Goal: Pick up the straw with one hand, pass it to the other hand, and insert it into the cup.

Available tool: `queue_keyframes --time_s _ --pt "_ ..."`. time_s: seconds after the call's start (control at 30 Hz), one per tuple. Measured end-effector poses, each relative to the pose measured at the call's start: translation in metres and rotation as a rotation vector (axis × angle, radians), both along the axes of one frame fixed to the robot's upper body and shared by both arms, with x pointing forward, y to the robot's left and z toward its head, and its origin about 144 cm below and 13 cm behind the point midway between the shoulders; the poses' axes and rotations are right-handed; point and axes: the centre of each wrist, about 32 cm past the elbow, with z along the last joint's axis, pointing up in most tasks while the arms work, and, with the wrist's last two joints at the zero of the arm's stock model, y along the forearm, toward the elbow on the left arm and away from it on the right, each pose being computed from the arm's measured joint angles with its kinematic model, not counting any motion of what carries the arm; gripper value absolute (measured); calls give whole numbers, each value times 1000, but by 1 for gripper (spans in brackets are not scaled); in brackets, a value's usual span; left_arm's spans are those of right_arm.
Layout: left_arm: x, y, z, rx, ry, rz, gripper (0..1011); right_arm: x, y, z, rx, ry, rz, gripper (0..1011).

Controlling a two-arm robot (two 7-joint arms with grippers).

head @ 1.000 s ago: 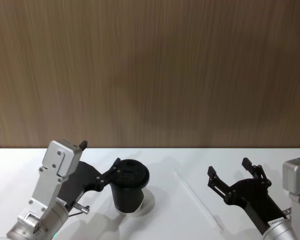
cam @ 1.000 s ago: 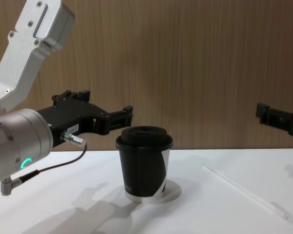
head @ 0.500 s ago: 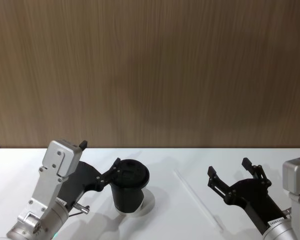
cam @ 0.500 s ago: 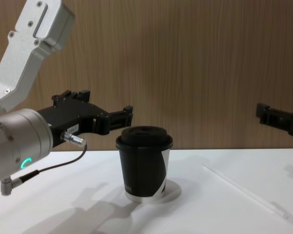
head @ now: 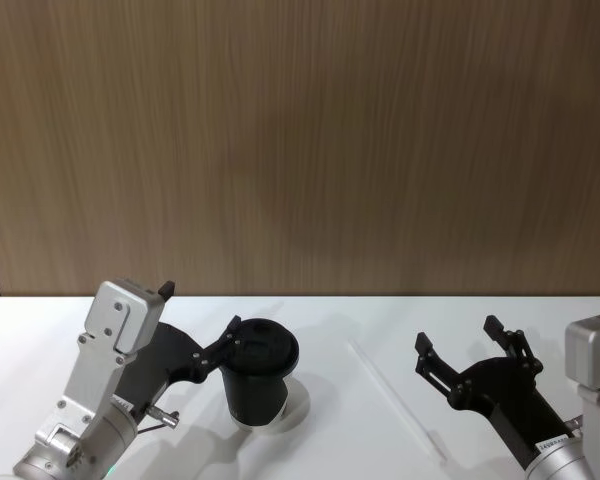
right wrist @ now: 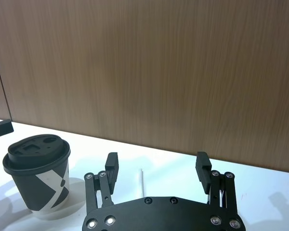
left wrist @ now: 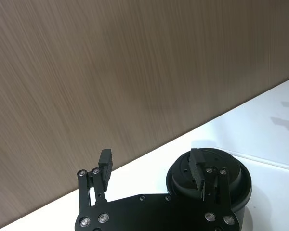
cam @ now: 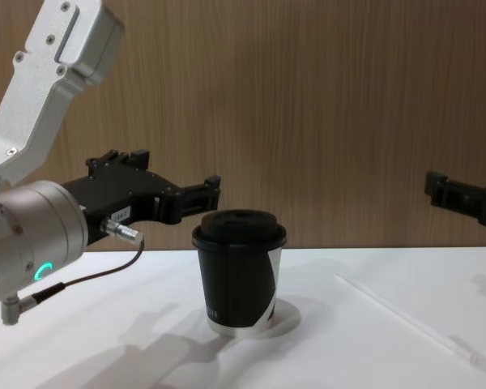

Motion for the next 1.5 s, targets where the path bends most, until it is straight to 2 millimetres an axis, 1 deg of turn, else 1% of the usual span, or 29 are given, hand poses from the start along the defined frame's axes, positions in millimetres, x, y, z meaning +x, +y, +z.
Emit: queue_keyframes --time_s 1.0,1.27,1.5 --pt "0 0 0 0 0 0 1002 0 0 0 -1 2 0 1001" --pt "0 0 0 0 0 0 1002 0 -2 5 -13 22 6 1001" --pt "0 0 0 0 0 0 1002 0 -5 14 -39 80 10 1001"
